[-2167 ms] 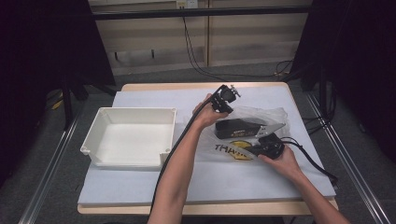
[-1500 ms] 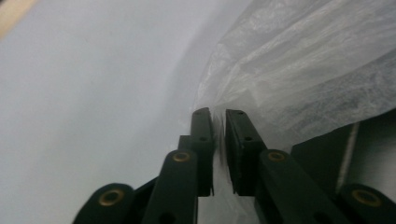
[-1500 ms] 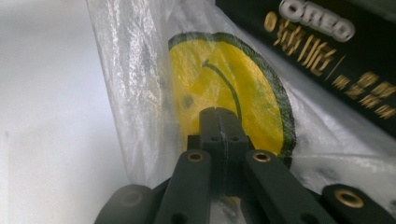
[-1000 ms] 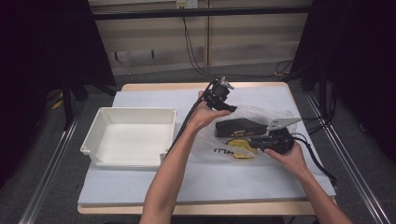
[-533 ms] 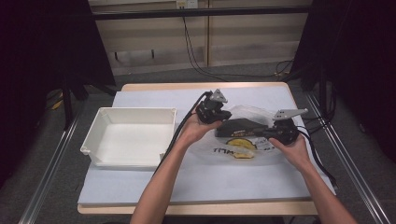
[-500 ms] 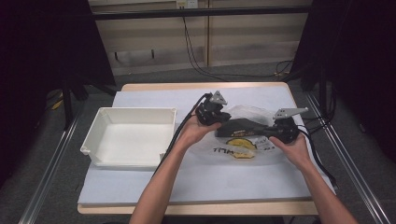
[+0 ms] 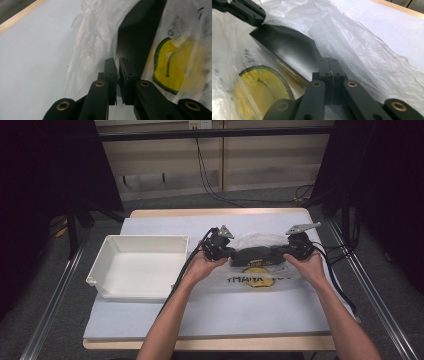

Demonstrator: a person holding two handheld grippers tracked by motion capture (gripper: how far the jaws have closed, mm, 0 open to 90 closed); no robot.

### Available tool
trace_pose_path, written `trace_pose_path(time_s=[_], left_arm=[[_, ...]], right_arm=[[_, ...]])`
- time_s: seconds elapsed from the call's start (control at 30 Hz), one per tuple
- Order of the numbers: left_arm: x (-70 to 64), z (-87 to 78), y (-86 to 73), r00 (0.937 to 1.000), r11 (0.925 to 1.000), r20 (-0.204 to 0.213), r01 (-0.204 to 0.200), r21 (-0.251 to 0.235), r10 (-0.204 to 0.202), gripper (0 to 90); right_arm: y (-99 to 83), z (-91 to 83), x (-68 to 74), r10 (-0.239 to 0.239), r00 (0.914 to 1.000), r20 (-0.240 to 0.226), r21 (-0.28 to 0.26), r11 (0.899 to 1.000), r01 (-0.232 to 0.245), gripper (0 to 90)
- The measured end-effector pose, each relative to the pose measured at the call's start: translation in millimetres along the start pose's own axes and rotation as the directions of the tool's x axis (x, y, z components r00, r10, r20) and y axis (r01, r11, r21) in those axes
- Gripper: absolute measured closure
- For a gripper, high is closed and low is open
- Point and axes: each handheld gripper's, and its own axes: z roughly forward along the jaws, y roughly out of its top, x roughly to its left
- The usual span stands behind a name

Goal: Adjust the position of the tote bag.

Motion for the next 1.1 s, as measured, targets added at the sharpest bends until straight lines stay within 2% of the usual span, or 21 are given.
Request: trace_pose_path(time_s=[0.1, 0.13, 0.3, 0.37, 0.5, 0.63, 0.7, 0.8, 0.87, 0.93, 0.97, 1.03, 1.1], left_arm=[[3.7, 1.5, -2.5, 0.9996, 0.9998, -0.026, 0.016, 0.015, -0.015, 86.0], [4.2, 2.4, -3.4, 0.9987, 0.9994, -0.049, 0.018, 0.031, -0.017, 86.0], [7.3, 7.6, -3.5, 0.9980, 0.9979, -0.059, 0.025, 0.060, -0.022, 86.0], [8.8, 8.6, -3.0, 0.9974, 0.9965, -0.070, 0.023, 0.080, -0.017, 86.0], [9.8, 13.2, -2.8, 0.9957, 0.9928, -0.092, 0.025, 0.117, -0.014, 87.0], [11.1, 18.2, -3.0, 0.9947, 0.9892, -0.103, 0.027, 0.144, -0.012, 87.8], [10.4, 20.7, -2.5, 0.9946, 0.9868, -0.104, 0.013, 0.161, 0.004, 87.8], [9.5, 25.0, -3.9, 0.9945, 0.9853, -0.104, 0.023, 0.169, -0.005, 87.8], [9.6, 26.7, -4.2, 0.9939, 0.9818, -0.110, 0.012, 0.190, 0.009, 87.9], [9.5, 27.8, -4.4, 0.9937, 0.9818, -0.111, 0.027, 0.188, -0.006, 88.3], [9.8, 27.7, -4.5, 0.9945, 0.9818, -0.104, 0.030, 0.188, -0.010, 88.3], [10.2, 28.1, -4.5, 0.9945, 0.9838, -0.105, 0.023, 0.178, -0.004, 86.9], [10.4, 25.1, -3.3, 0.9942, 0.9852, -0.108, 0.025, 0.170, -0.007, 84.4]], right_arm=[[0.4, 0.2, -4.2, 0.017, 0.9992, 0.037, -0.008, 1.000, -0.017, 90.0], [0.6, 0.1, -5.5, 0.021, 0.9984, 0.053, -0.009, 1.000, -0.021, 90.0], [1.1, 1.4, -12.8, 0.037, 0.9951, 0.091, -0.015, 0.999, -0.036, 90.0], [1.1, 1.5, -17.4, 0.052, 0.9911, 0.122, -0.024, 0.998, -0.050, 90.0], [-4.1, -0.6, -28.8, 0.091, 0.9877, 0.127, -0.053, 0.995, -0.085, 90.0], [-8.6, -4.6, -38.1, 0.115, 0.9811, 0.156, -0.068, 0.992, -0.106, 90.0], [-11.6, -5.4, -43.2, 0.130, 0.9765, 0.172, -0.067, 0.991, -0.120, 90.0], [-18.8, -2.6, -49.7, 0.151, 0.9695, 0.193, -0.041, 0.988, -0.146, 90.0], [-24.6, -0.3, -52.5, 0.157, 0.9670, 0.201, -0.031, 0.988, -0.153, 90.0], [-29.0, 1.0, -54.9, 0.161, 0.9611, 0.224, -0.014, 0.987, -0.162, 90.0], [-30.3, 0.2, -55.2, 0.171, 0.9619, 0.213, -0.022, 0.985, -0.171, 90.0], [-30.9, -0.5, -52.1, 0.150, 0.9708, 0.188, -0.026, 0.989, -0.147, 90.0], [-31.2, -2.9, -51.1, 0.146, 0.9732, 0.177, -0.037, 0.989, -0.142, 90.0]])
